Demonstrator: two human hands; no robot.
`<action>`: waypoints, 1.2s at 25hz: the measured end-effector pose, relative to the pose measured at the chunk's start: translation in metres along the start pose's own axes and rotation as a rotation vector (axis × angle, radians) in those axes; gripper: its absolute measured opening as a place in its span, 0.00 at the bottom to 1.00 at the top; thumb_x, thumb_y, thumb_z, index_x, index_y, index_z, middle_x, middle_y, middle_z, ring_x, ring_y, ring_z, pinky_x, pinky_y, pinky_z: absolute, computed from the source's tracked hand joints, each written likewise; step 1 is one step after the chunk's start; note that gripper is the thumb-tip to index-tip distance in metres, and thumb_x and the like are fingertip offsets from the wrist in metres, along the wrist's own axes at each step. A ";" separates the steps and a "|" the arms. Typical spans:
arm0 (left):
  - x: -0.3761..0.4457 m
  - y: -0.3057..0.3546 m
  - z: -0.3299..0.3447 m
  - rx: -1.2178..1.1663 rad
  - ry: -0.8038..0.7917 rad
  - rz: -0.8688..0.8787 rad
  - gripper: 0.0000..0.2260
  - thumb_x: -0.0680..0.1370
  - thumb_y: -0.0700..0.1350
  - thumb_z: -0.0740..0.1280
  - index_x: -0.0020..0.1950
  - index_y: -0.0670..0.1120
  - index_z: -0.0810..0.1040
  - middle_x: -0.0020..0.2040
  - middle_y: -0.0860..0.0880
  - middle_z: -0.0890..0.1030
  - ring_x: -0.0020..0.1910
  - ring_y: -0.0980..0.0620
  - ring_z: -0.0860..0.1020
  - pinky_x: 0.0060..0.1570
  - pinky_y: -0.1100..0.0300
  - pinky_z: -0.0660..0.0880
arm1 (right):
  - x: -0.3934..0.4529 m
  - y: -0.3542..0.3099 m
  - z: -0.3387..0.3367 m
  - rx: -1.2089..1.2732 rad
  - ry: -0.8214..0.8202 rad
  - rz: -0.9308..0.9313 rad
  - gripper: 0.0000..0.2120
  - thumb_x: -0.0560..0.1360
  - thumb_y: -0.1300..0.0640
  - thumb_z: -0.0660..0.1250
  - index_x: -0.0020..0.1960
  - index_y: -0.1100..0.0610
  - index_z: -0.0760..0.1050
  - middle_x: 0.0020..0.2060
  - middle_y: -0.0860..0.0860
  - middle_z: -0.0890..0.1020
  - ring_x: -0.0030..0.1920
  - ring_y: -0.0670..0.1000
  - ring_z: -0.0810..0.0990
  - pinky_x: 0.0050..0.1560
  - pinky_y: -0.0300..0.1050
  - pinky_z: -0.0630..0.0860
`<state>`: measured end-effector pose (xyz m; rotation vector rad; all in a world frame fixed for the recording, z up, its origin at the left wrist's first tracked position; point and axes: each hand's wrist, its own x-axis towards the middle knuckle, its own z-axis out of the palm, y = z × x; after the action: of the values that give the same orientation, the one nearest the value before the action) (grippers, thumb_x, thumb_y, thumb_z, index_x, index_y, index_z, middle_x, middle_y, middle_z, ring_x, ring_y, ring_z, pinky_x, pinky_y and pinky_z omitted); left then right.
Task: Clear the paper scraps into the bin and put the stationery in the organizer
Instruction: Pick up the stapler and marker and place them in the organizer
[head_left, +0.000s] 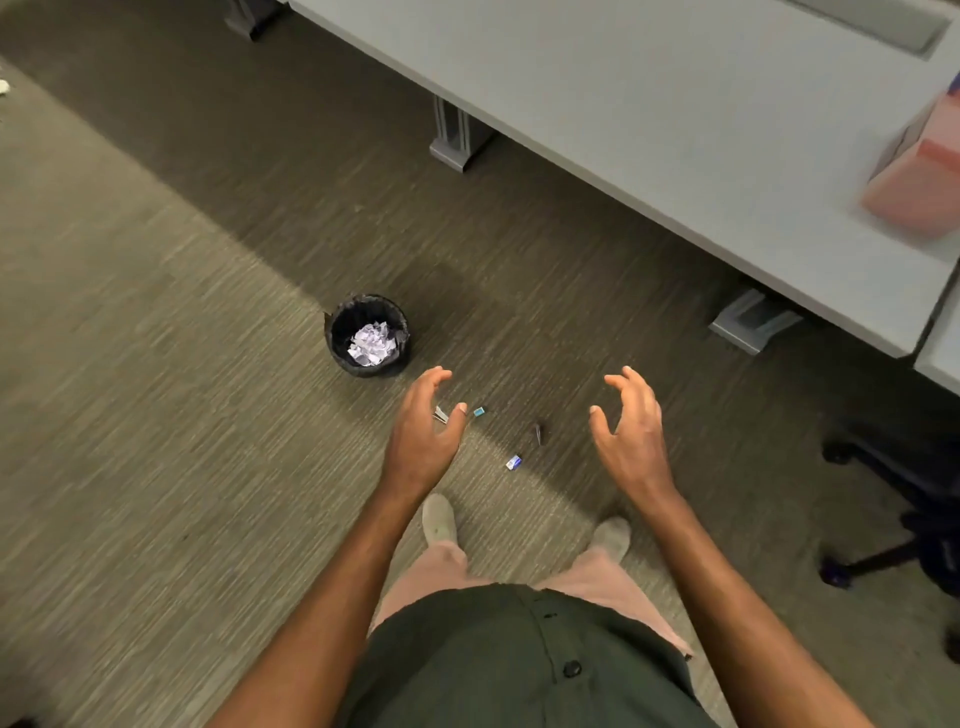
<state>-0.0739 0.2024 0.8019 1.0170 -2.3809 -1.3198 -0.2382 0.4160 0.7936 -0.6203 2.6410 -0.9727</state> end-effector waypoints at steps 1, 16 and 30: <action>0.001 -0.016 -0.014 0.006 -0.021 -0.012 0.19 0.78 0.45 0.69 0.69 0.48 0.73 0.69 0.49 0.75 0.68 0.51 0.73 0.69 0.49 0.70 | -0.004 -0.011 0.017 -0.006 -0.013 0.017 0.21 0.76 0.64 0.71 0.68 0.64 0.74 0.74 0.61 0.70 0.76 0.60 0.67 0.75 0.50 0.60; 0.079 -0.198 0.012 0.151 -0.279 -0.224 0.19 0.78 0.44 0.69 0.68 0.47 0.74 0.66 0.46 0.77 0.66 0.47 0.75 0.66 0.52 0.71 | 0.014 0.012 0.198 -0.002 -0.133 0.260 0.21 0.76 0.68 0.67 0.69 0.62 0.73 0.69 0.58 0.74 0.72 0.56 0.71 0.74 0.44 0.63; 0.141 -0.474 0.290 0.412 -0.467 -0.266 0.24 0.78 0.49 0.68 0.73 0.47 0.68 0.70 0.45 0.71 0.68 0.44 0.72 0.65 0.48 0.71 | 0.094 0.313 0.459 -0.161 -0.351 0.515 0.25 0.79 0.59 0.68 0.74 0.52 0.66 0.67 0.53 0.73 0.59 0.53 0.78 0.57 0.46 0.74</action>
<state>-0.1053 0.1306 0.2341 1.2858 -3.0504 -1.2925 -0.2409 0.3321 0.2363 -0.1046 2.3859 -0.4564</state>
